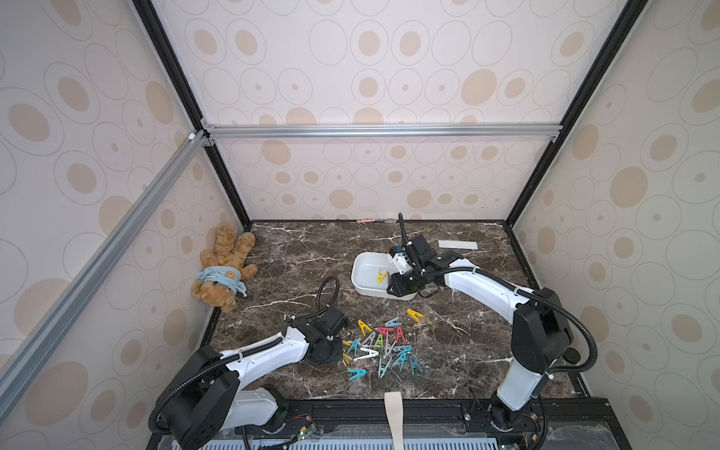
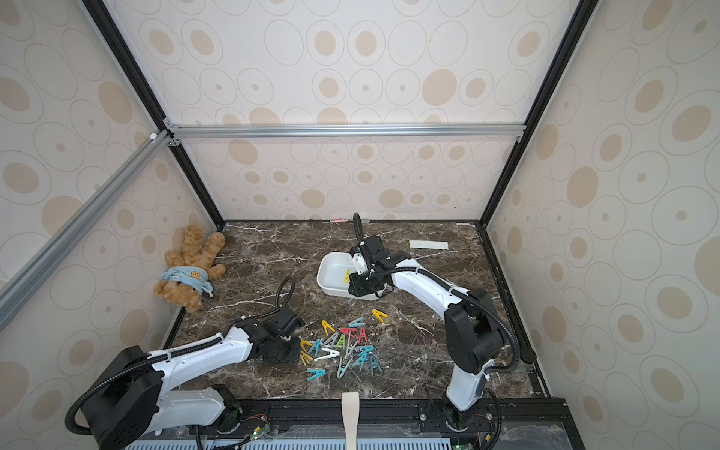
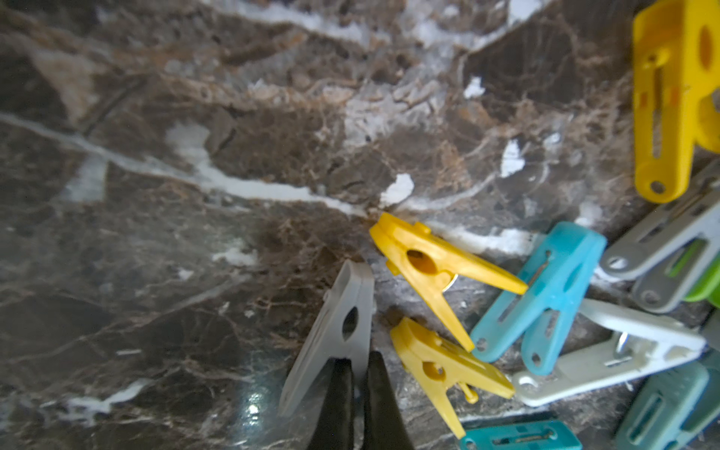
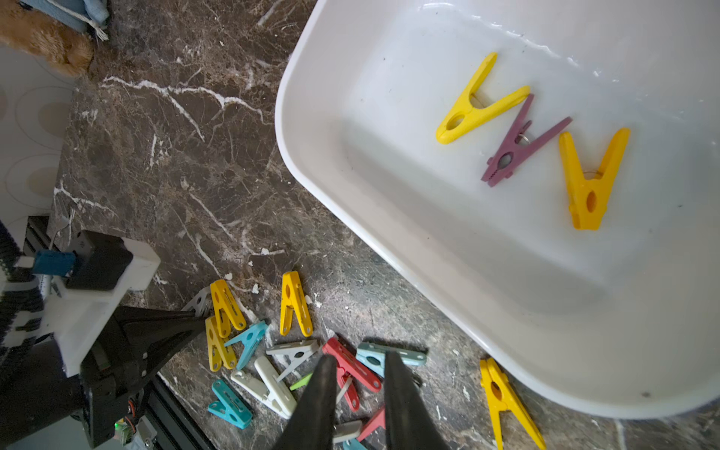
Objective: Put the clothespins into the storage box
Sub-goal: Pick up the clothespin from the center of the board, then place the clothespin in the storage box.
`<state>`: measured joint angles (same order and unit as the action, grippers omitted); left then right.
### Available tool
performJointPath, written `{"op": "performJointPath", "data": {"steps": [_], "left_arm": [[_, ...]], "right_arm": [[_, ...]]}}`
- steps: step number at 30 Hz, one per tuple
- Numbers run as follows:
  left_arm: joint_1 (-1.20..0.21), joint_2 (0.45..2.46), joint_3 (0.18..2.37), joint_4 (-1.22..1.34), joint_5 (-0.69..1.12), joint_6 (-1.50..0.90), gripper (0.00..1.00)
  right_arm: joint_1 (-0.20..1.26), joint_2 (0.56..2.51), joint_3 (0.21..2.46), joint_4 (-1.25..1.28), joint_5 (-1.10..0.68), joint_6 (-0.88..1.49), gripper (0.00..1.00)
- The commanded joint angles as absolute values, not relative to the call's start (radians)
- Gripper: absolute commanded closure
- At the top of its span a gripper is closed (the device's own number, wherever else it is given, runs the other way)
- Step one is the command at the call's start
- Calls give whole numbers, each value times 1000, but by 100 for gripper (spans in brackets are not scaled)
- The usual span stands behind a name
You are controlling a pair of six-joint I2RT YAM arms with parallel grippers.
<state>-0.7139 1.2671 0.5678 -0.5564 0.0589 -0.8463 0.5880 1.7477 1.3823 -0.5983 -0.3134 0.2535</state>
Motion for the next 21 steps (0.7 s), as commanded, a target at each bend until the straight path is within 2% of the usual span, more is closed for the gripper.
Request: {"op": "performJointPath", "data": {"steps": [1, 6, 11, 16, 21], "left_arm": [[-720, 1272, 605, -600, 28, -835, 99], [-685, 1245, 683, -648, 52, -799, 99], [-607, 1275, 872, -650, 128, -713, 99], [-575, 1384, 1082, -586, 190, -656, 99], [-558, 1583, 1295, -489, 243, -616, 100]], "right_arm": [[594, 1701, 1395, -612, -305, 254, 75], [594, 1679, 1396, -616, -311, 249, 76], [590, 1659, 1397, -666, -288, 219, 76], [568, 1633, 1385, -685, -259, 211, 76], [553, 1621, 1368, -683, -259, 222, 76]]}}
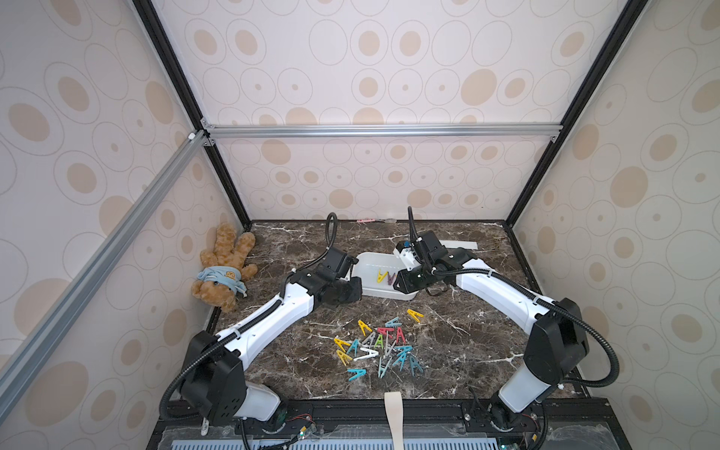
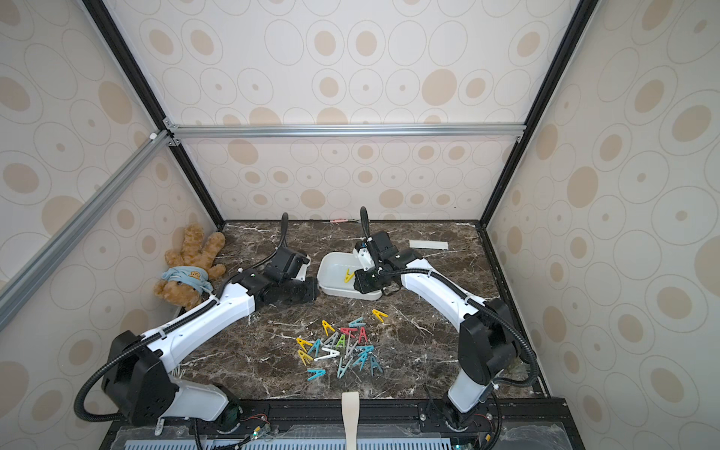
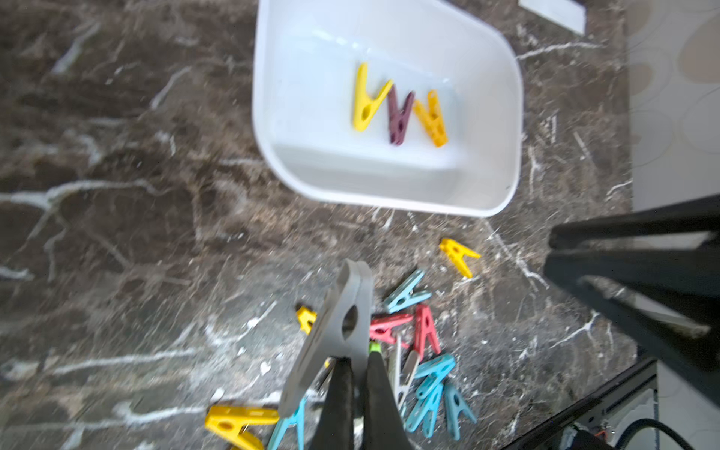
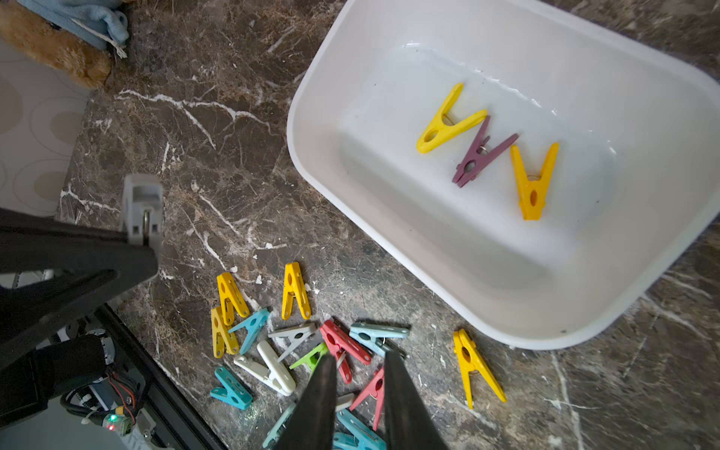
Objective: Put the clothespins into the storage box
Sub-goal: Place the clothespin in the storage box.
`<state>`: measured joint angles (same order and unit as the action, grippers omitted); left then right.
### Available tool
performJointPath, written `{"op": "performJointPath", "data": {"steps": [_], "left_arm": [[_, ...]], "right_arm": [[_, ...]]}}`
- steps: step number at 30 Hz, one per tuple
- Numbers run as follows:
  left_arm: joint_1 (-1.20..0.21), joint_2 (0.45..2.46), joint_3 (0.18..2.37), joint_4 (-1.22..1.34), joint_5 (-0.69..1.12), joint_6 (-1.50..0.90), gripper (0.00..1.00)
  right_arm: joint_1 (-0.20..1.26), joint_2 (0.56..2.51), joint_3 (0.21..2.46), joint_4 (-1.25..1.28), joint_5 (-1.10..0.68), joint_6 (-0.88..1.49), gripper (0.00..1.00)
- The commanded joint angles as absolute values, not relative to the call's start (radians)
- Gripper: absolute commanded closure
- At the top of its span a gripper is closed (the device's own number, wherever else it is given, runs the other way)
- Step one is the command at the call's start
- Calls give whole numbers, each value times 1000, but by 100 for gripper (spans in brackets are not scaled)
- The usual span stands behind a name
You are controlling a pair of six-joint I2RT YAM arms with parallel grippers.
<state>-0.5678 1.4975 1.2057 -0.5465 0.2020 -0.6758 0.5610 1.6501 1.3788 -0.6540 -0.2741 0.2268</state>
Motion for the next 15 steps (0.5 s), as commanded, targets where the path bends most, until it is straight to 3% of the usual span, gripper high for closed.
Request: {"op": "performJointPath", "data": {"steps": [1, 10, 15], "left_arm": [[-558, 1629, 1347, -484, 242, -604, 100], [-551, 1992, 1723, -542, 191, -500, 100], [-541, 2116, 1807, -566, 194, -475, 100]], "right_arm": [[551, 1616, 1371, -698, -251, 217, 76], [502, 1492, 1269, -715, -191, 214, 72], [503, 1452, 1200, -720, -171, 221, 72]]}}
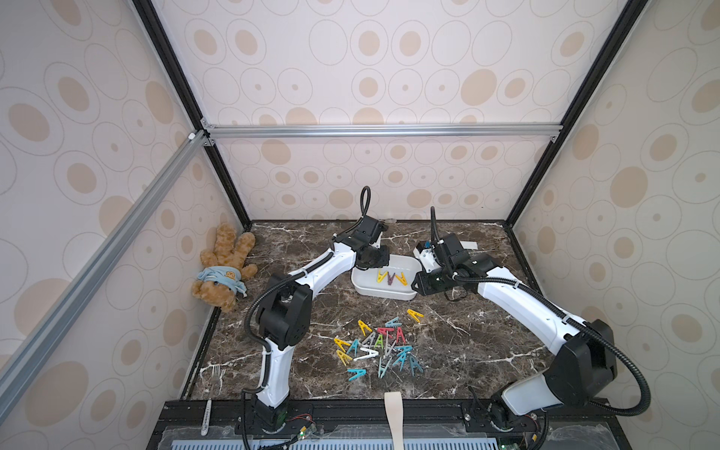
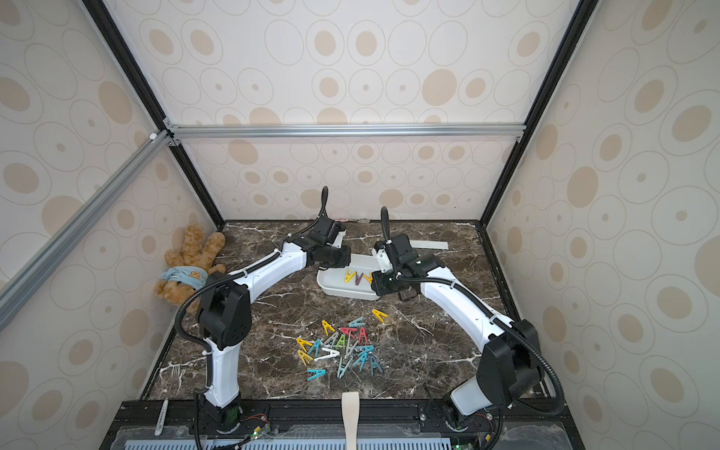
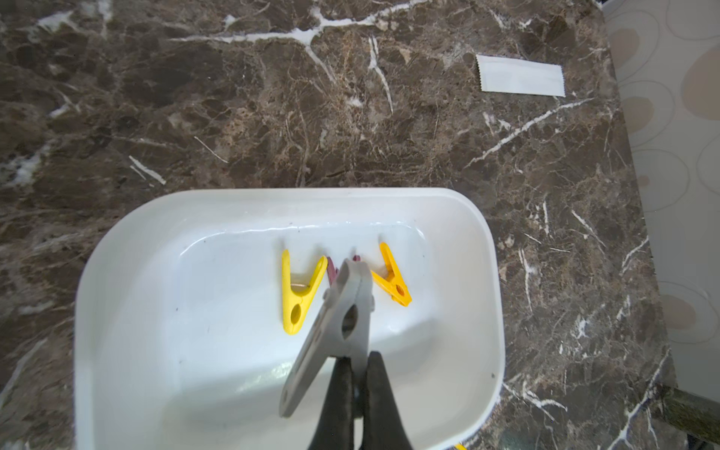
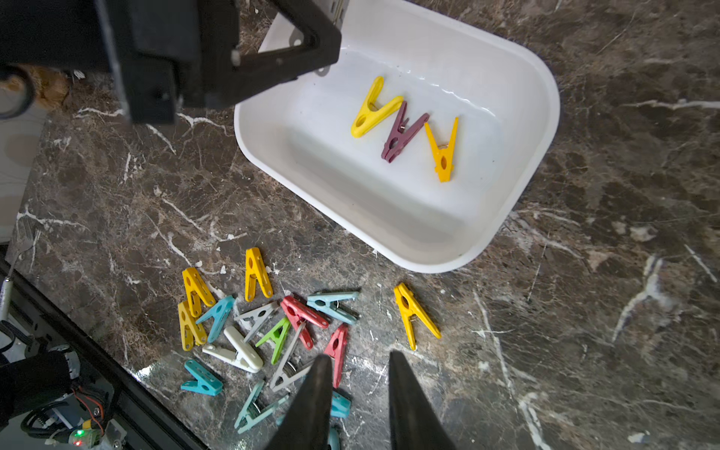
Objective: Put the clothespins into the storage box
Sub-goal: Place the clothespin in the storage box.
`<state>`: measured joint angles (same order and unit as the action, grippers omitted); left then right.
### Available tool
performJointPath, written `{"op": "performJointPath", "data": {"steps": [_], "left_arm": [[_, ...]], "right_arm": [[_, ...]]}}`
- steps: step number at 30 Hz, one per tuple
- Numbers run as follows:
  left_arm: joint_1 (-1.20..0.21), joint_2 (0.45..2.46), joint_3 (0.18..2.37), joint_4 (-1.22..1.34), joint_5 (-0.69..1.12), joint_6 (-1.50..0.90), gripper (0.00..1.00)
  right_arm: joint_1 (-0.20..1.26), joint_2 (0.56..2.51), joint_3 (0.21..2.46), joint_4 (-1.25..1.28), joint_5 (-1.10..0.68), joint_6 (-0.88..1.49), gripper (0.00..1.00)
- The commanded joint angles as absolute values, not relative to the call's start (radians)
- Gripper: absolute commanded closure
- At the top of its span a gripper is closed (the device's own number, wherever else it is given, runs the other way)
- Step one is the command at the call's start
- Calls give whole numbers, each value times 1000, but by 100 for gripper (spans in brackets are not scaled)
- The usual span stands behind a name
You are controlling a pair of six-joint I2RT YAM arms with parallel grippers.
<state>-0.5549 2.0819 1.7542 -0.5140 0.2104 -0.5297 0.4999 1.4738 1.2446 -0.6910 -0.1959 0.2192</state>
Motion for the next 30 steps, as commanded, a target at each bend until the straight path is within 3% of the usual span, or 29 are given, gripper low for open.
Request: {"op": "performJointPath", "data": {"steps": [1, 5, 13, 22, 30], "left_arm": [[-538, 2134, 1814, -572, 189, -469, 100], [-528, 2177, 1806, -583, 162, -450, 100], [-503, 2187, 1764, -538, 156, -438, 99], [-491, 2178, 1782, -546, 166, -431, 65], [-491, 2103, 1773, -567, 164, -422, 62]], "right_arm": [[502, 1443, 1175, -714, -166, 225, 72], [502, 1404, 1044, -616, -145, 255, 71], [503, 1441, 1018, -628, -186, 264, 71], [503, 1460, 1037, -630, -178, 256, 70], [503, 1482, 1051, -643, -153, 241, 70]]}}
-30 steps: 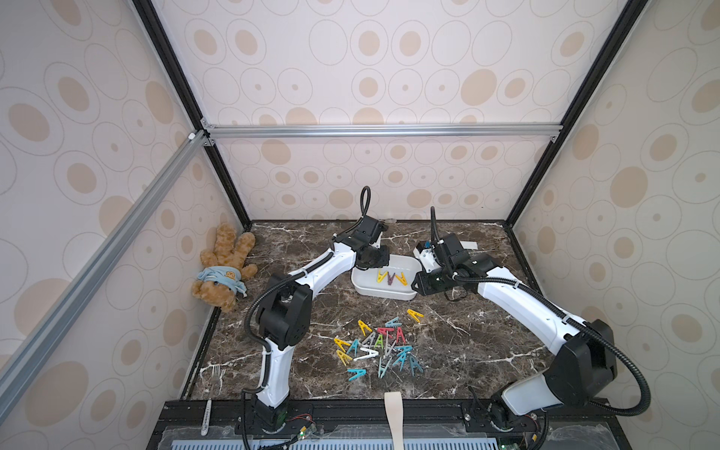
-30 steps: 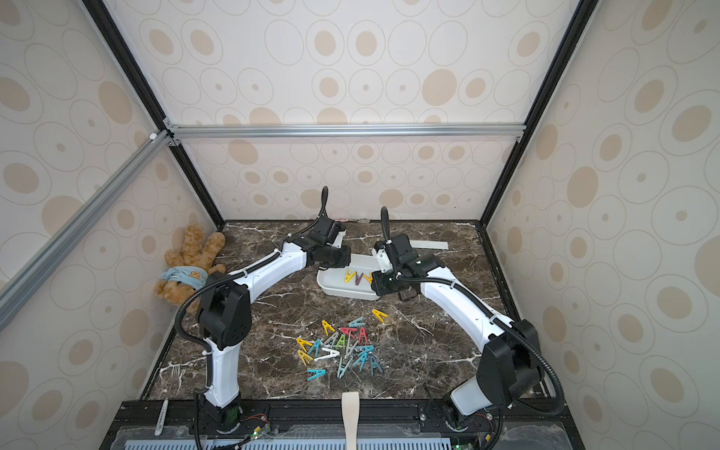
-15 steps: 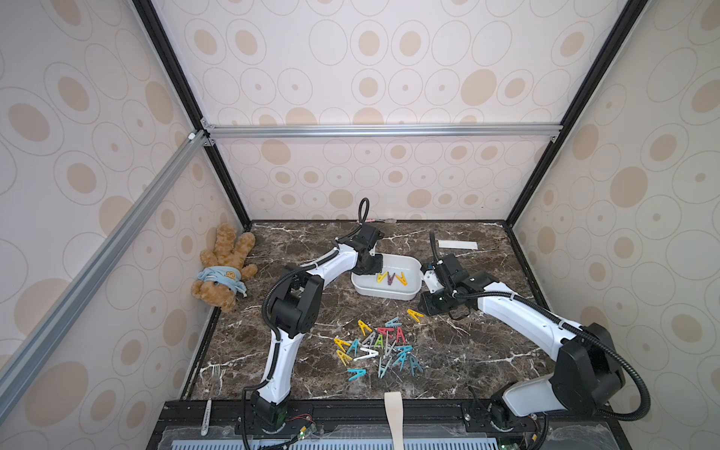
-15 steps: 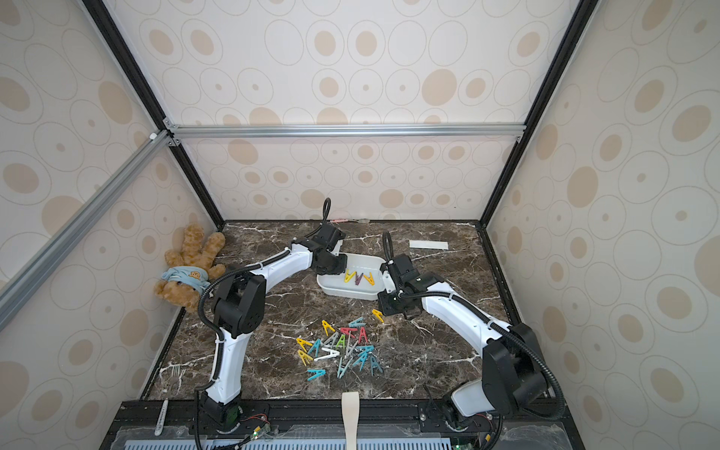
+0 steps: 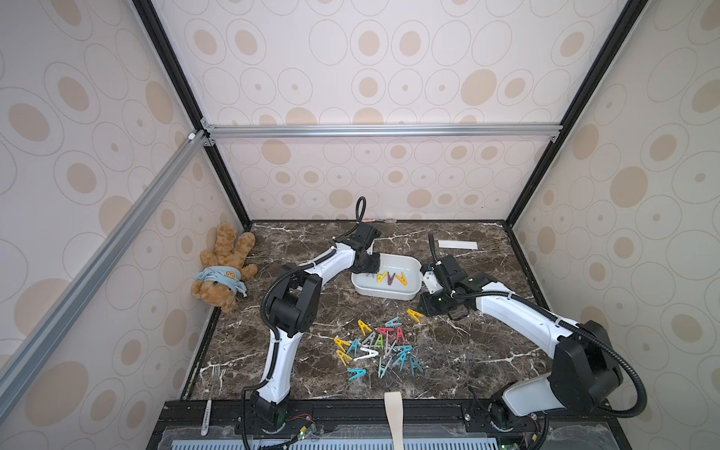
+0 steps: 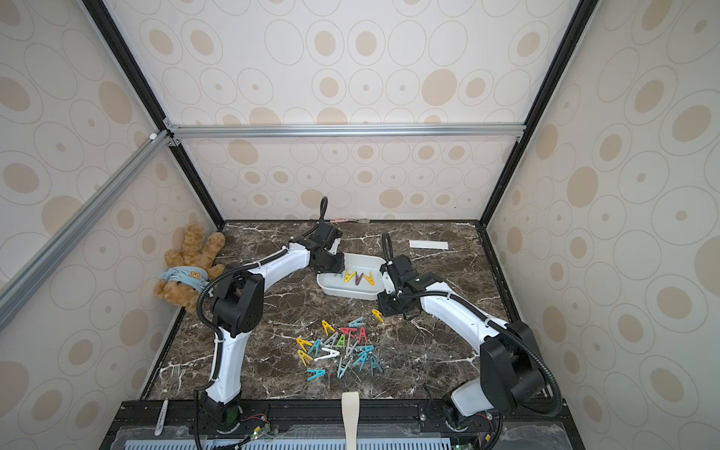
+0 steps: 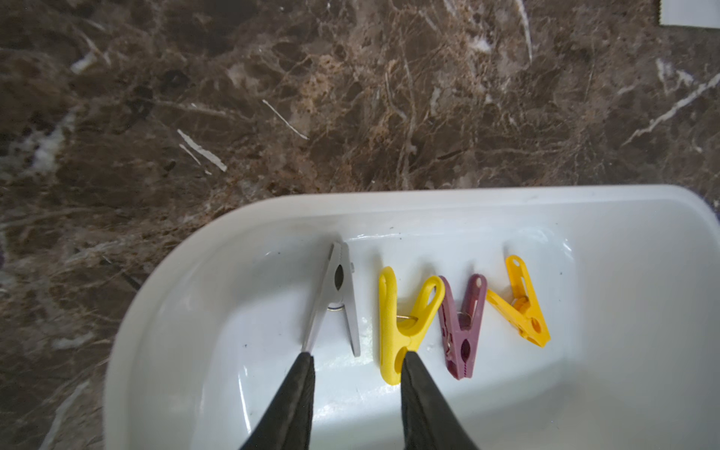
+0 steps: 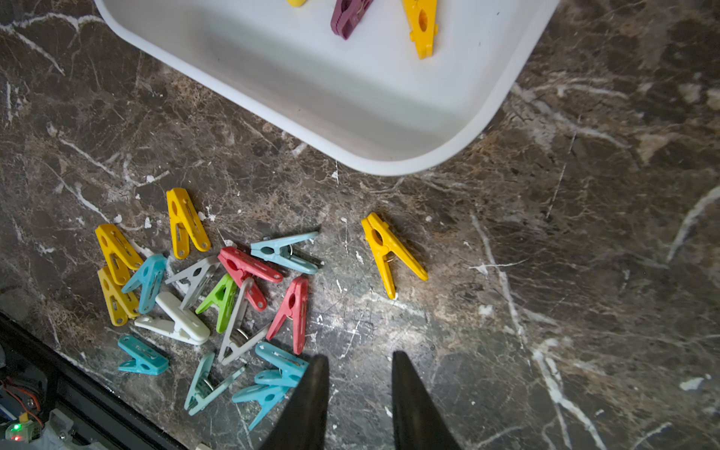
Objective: Put the clothespins into the storage box
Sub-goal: Place the clothespin in the storage box, then pick up the clothespin from the center of the board.
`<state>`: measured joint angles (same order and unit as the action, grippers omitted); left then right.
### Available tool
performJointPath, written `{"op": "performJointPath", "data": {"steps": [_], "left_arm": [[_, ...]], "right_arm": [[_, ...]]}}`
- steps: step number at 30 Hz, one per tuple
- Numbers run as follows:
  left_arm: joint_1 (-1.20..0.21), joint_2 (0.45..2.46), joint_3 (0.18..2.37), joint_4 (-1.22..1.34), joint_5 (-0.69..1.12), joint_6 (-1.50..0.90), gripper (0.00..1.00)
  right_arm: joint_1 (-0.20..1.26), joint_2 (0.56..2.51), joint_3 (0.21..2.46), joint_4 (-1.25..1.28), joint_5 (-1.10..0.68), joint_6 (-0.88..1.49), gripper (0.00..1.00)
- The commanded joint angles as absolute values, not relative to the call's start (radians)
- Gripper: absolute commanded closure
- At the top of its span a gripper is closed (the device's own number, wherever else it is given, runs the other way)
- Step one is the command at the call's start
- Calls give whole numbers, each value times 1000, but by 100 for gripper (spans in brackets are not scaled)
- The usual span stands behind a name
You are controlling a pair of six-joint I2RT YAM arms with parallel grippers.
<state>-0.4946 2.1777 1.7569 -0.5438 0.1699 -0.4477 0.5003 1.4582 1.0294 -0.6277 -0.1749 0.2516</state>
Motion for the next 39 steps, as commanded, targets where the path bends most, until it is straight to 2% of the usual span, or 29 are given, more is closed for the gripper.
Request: {"op": "performJointPath", "data": {"steps": [1, 11, 17, 32, 39], "left_arm": [[-491, 2082, 1761, -566, 169, -422, 62], [-492, 1787, 1492, -492, 202, -460, 61], [-492, 1660, 1338, -448, 190, -509, 61], [-491, 1591, 1258, -416, 185, -526, 60], [-487, 1568, 1243, -424, 167, -525, 60]], "right_arm": [[503, 1489, 1047, -639, -154, 242, 70], [573, 1576, 1057, -669, -84, 224, 67], [574, 1644, 1070, -664, -55, 208, 69], [574, 1780, 1127, -633, -74, 182, 71], [574, 1822, 1144, -618, -74, 174, 76]]}}
